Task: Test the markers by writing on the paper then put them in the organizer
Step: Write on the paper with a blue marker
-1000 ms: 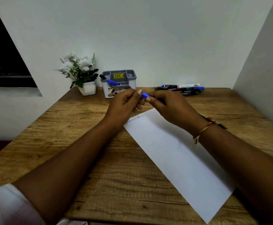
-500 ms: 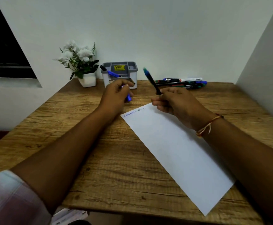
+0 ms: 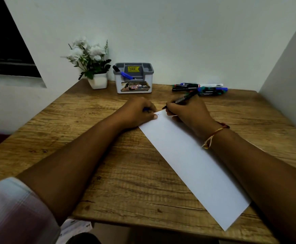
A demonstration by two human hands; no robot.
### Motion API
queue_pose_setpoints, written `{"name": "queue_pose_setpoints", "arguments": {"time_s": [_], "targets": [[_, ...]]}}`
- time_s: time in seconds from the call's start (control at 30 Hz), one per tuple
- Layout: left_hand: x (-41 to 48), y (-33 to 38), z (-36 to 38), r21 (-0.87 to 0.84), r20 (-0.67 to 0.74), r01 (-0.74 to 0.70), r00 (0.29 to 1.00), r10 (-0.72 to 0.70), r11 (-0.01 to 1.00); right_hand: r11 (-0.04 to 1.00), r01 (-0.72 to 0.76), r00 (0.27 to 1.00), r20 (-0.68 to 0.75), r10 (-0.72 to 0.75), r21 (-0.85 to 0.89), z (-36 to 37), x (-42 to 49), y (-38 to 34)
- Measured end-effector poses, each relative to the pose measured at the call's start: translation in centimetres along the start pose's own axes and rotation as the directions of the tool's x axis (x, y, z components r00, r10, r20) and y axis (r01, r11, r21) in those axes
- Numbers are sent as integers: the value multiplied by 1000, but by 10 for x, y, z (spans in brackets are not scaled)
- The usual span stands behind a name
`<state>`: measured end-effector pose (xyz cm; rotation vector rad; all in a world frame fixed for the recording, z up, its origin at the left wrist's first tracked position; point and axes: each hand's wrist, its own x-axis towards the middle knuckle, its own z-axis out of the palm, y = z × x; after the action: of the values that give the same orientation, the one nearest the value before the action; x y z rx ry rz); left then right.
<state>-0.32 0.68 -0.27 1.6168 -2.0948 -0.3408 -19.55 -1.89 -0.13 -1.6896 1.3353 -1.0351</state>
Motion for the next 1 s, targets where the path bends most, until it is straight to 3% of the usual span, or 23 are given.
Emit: {"name": "queue_pose_setpoints", "arguments": {"time_s": [0.4,1.0], "targets": [[4,-8,2,-130,53,24,998,-17,991,998,29,998,57,-26,-50,4,5,9],[5,-12,3,-144,55,32,998,-24,989,991,52,998,35,-48,-123,6,12,15]]}}
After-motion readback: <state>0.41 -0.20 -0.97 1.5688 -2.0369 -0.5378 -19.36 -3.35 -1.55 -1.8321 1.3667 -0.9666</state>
